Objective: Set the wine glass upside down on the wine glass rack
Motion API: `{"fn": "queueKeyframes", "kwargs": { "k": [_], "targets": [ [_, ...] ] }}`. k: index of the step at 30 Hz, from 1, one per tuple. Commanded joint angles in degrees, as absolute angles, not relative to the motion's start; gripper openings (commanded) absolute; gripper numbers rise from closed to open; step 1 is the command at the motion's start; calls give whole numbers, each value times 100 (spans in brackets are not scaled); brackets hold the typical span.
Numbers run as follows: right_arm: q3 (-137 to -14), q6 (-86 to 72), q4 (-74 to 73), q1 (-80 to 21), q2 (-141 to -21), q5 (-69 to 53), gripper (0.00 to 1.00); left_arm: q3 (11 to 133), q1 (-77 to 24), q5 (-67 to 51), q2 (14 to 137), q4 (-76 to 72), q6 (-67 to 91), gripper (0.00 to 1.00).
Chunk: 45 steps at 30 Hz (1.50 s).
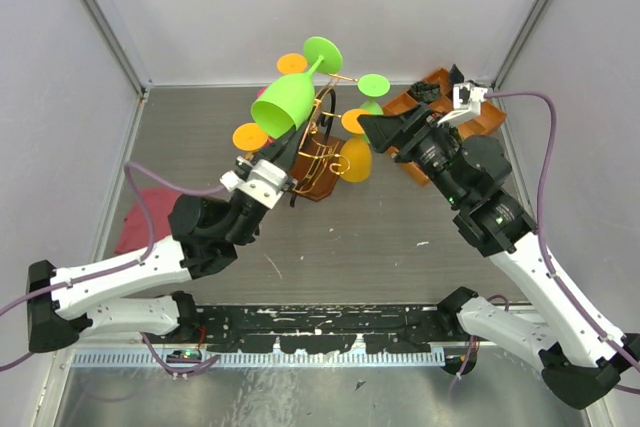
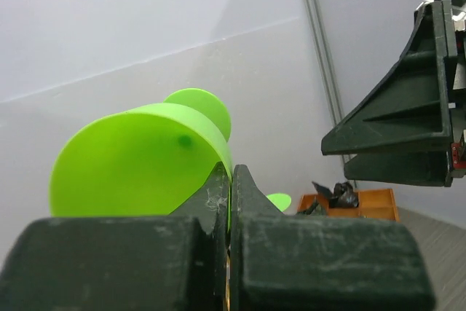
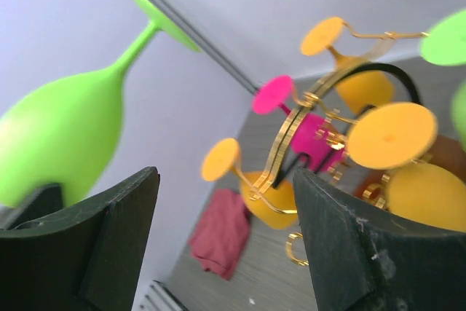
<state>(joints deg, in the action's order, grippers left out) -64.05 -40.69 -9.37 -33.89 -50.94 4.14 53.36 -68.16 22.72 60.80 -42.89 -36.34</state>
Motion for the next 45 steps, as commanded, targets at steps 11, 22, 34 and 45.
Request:
{"fn": "queueKeyframes", "kwargs": {
  "k": [11, 22, 34, 45],
  "targets": [
    [-6034, -5584, 2809, -3376, -5604, -746, 80, 4733, -6675, 2032, 6631, -7213, -2535, 1],
    [-5899, -5987, 3662, -3393, -5971, -722, 79, 4624, -6671, 1867, 6914, -7716, -2488, 5],
    [-5996, -6170, 4376, -3423, -6663, -698, 68, 4495, -6671, 1691, 6952, -7879, -2403, 8],
    [-5899, -6281, 5268, -3537, -7028, -821, 55, 4464, -6671, 1632, 7029, -8068, -2161, 14]
  ]
}}
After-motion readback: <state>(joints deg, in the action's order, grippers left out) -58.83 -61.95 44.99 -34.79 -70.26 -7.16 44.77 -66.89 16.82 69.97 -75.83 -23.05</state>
